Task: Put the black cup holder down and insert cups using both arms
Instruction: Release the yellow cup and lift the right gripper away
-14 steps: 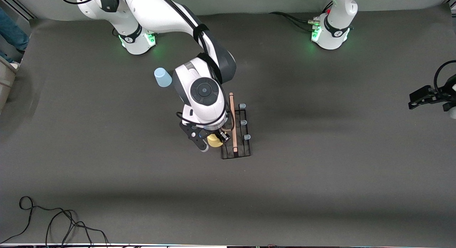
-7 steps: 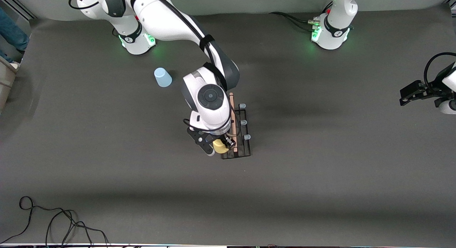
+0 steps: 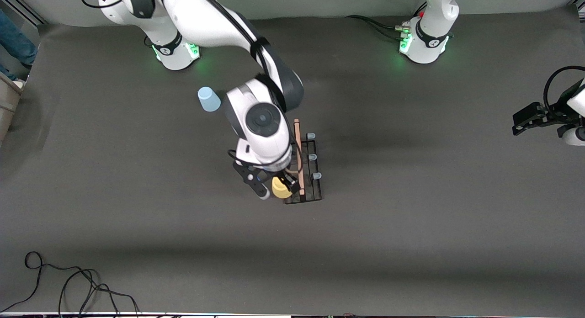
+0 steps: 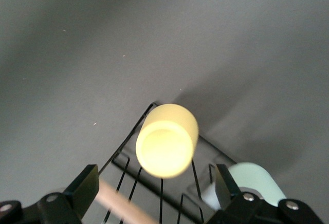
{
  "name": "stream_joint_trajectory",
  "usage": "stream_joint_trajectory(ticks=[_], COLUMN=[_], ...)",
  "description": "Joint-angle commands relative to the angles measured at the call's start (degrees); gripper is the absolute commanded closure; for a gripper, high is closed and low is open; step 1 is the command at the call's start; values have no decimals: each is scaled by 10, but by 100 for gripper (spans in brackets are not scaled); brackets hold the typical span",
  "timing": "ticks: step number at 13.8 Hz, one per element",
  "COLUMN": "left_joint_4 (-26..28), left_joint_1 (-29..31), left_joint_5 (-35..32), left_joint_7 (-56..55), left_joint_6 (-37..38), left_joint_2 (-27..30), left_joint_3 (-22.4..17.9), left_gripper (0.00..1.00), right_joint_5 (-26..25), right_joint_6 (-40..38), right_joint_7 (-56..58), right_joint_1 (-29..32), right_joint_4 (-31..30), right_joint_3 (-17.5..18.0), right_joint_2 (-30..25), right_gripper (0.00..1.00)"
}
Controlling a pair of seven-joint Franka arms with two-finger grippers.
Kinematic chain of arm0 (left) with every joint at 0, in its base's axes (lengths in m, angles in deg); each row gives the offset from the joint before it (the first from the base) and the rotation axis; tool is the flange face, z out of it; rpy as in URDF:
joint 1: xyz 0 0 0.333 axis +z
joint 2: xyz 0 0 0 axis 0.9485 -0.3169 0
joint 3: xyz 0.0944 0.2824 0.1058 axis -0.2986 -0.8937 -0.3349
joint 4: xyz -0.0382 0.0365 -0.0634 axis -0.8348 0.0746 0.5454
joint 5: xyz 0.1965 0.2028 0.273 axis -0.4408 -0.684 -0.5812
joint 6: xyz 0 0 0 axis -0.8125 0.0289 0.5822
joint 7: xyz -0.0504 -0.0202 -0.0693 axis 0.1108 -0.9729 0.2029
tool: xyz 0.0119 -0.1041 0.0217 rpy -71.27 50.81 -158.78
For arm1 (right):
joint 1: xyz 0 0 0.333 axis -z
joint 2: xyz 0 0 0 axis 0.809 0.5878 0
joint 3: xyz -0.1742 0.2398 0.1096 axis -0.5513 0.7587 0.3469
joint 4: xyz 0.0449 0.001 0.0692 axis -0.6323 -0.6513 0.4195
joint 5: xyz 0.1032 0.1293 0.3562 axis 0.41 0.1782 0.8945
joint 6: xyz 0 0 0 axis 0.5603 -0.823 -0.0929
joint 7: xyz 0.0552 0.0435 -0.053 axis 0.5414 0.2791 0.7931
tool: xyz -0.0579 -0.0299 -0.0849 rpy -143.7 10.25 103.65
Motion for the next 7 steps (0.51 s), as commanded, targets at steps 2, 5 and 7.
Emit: stream_joint_trajectory(ticks=[2,5,7], left_joint_4=[-24,-19,-25], left_joint_1=[-11,-9,-13], left_joint_5=[-2,-1,-1], left_joint_7=[-46,-53,-58], left_joint_6=[16,71,103], left_joint_2=[-5,2,6], left_joint_3=[-2,-1,5], left_gripper=[0,0,0], right_joint_5=[-11,-55,-87], right_joint_6=[-108,-190,-182], right_joint_7=[68,173,266], right_joint_1=[12,9,15], right_joint_4=[-19,-36,-127], right_joint_3=[1,-29,-28], right_joint_2=[-117,-182,-264], right_gripper=[0,0,0])
